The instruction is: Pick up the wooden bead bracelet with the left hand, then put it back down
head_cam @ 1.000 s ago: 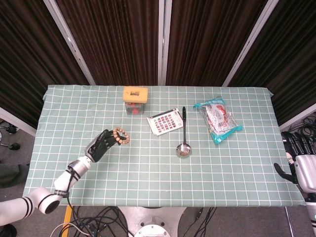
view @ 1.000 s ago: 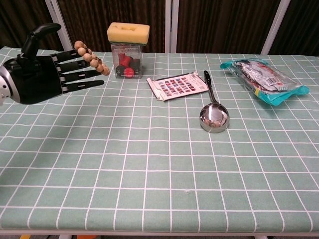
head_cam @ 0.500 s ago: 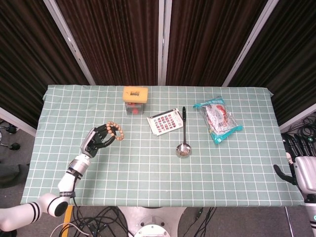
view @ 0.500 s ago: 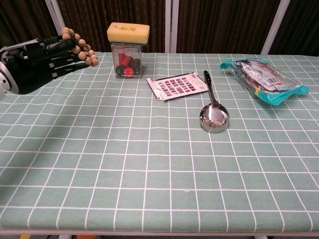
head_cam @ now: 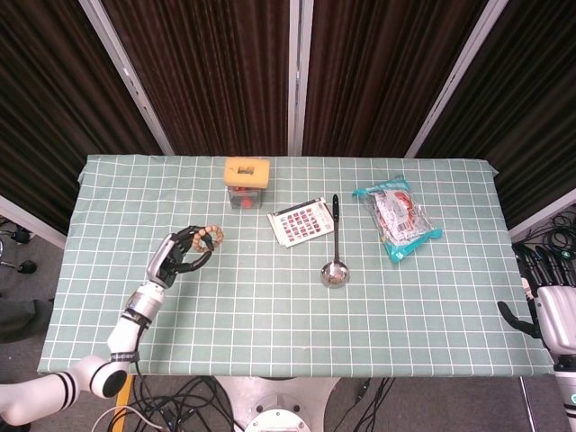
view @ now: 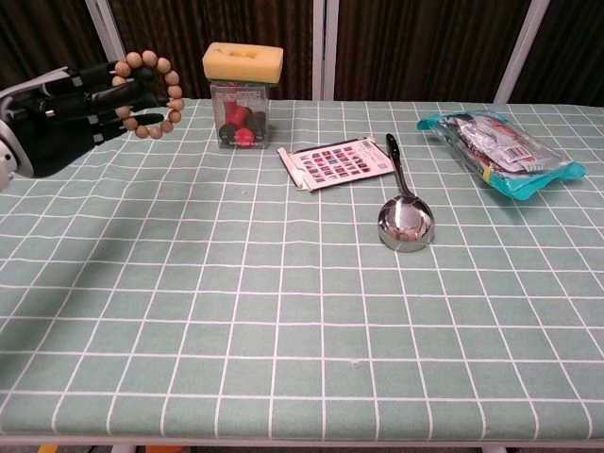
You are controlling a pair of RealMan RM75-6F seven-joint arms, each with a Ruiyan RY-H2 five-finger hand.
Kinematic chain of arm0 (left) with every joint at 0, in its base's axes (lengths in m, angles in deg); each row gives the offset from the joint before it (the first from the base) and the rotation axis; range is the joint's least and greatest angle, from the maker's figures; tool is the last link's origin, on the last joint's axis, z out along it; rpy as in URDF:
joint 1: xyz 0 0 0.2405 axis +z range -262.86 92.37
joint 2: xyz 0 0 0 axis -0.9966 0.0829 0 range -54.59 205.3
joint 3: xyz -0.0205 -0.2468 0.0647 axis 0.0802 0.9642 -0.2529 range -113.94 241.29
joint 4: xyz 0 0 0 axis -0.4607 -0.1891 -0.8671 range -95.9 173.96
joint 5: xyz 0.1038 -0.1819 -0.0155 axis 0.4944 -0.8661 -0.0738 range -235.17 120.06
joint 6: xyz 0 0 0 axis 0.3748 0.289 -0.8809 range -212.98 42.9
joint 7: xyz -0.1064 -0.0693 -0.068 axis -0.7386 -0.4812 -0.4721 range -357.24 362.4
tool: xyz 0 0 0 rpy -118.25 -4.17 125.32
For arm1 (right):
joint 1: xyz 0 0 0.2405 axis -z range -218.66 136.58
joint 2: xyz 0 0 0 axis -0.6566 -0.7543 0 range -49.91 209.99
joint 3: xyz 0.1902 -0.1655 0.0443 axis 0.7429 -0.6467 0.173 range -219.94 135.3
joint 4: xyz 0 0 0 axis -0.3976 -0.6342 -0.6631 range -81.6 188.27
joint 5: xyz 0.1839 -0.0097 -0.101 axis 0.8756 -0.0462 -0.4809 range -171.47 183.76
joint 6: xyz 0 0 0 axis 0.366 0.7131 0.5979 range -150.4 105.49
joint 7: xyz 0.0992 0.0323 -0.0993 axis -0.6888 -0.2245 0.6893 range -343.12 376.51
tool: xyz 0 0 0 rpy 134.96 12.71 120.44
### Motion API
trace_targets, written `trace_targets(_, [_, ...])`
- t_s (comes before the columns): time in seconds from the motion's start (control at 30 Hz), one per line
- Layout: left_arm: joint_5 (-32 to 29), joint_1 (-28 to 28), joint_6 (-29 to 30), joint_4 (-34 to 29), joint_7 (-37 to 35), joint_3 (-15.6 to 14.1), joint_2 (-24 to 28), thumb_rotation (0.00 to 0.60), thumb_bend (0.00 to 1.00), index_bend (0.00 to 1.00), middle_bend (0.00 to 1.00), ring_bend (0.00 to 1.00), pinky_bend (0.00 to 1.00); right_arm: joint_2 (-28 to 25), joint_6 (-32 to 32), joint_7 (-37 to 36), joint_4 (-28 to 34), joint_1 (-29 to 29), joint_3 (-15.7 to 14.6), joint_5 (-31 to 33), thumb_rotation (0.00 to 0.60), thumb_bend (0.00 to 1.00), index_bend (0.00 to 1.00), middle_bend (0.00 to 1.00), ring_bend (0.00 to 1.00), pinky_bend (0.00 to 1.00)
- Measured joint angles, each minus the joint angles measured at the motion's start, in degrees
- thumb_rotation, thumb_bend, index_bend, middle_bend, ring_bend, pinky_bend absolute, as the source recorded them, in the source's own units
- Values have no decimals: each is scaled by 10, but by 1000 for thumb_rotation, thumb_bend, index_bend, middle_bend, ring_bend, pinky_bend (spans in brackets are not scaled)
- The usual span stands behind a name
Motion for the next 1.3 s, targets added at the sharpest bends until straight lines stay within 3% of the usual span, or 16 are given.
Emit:
trace_targets(0.2, [7, -7, -56, -24, -22, -11, 29, 585, 288, 577, 682, 316, 114, -4, 6, 3, 3, 1, 3, -1, 600, 174, 0, 85, 0, 0])
trace_targets(0.37, [12, -8, -64, -25, 0, -18, 30, 485, 288, 607, 700, 332, 119, -13, 13, 10, 10, 2, 7, -2, 600, 174, 0, 86, 0, 0])
trace_targets(0.5, [11, -8, -66, -21, 29, -20, 25, 466, 297, 616, 714, 348, 121, -13, 9, 9, 11, 1, 6, -1, 600, 174, 0, 86, 0, 0])
trace_targets(0.87, [-15, -4, -75, -17, 82, -10, 13, 311, 344, 687, 771, 405, 128, -8, 1, 3, 4, -1, 5, 2, 600, 166, 0, 86, 0, 0])
trace_targets(1.1, [-16, -2, -82, -19, 90, -5, 10, 295, 377, 686, 770, 406, 128, -7, -1, 0, 1, -2, 5, 2, 600, 166, 0, 86, 0, 0])
trace_targets(1.3, [-13, 0, -83, -18, 95, -3, 8, 245, 381, 676, 755, 406, 129, -5, -2, -4, -2, -2, 5, 4, 600, 165, 0, 86, 0, 0])
